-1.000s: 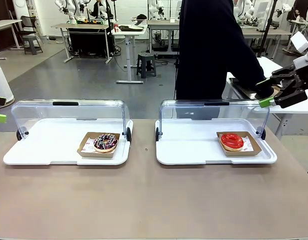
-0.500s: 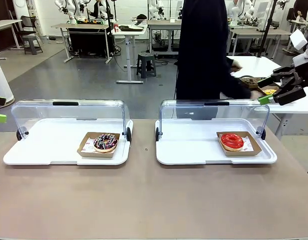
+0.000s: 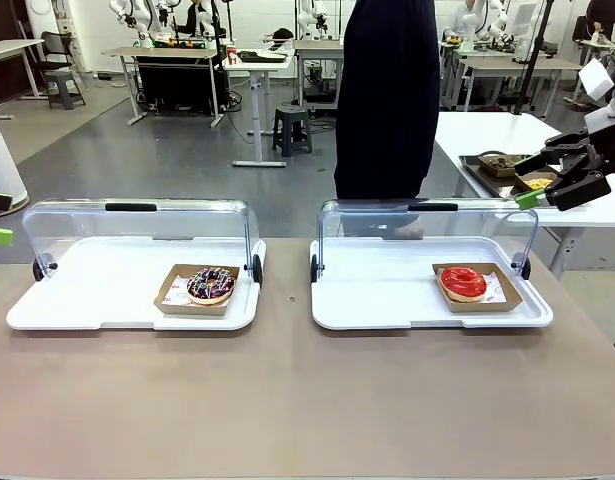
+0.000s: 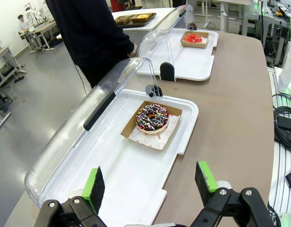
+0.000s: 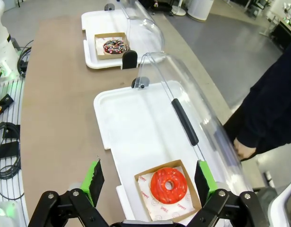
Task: Provide the desired donut to the person.
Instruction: Place the picked Paper togo box onto the Handle tray extended by the person.
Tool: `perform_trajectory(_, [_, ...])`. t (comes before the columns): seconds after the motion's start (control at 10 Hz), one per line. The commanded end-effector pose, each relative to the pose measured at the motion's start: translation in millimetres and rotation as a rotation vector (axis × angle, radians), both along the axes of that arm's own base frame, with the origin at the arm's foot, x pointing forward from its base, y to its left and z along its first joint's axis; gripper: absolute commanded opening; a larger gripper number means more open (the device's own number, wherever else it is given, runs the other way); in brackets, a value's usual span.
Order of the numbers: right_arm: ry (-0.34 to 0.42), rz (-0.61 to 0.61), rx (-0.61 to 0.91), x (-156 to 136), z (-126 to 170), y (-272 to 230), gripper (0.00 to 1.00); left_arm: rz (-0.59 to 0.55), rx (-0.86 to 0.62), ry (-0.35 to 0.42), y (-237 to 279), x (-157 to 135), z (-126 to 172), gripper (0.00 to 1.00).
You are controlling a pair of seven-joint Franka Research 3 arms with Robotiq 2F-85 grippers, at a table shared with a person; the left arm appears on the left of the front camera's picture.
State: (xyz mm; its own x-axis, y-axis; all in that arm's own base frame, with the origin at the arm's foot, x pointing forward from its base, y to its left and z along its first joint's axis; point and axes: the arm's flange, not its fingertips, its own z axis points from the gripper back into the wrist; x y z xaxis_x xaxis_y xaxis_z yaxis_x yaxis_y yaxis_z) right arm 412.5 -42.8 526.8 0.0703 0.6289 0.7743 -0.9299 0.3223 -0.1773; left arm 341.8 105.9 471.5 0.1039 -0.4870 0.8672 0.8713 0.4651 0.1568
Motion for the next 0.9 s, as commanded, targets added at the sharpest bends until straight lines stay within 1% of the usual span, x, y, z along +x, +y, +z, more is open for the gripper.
perform_trajectory(0.0, [-0.003,0.003,-0.001,-0.1,-0.2,-0.2,1.0,-0.007,-0.016,-0.031,-0.1,-0.7,-3.6,1.0])
perform_trajectory(0.8, [-0.003,0.003,-0.001,-0.1,-0.2,-0.2,1.0,-0.007,-0.016,-0.031,-0.1,-0.7,-3.6,1.0])
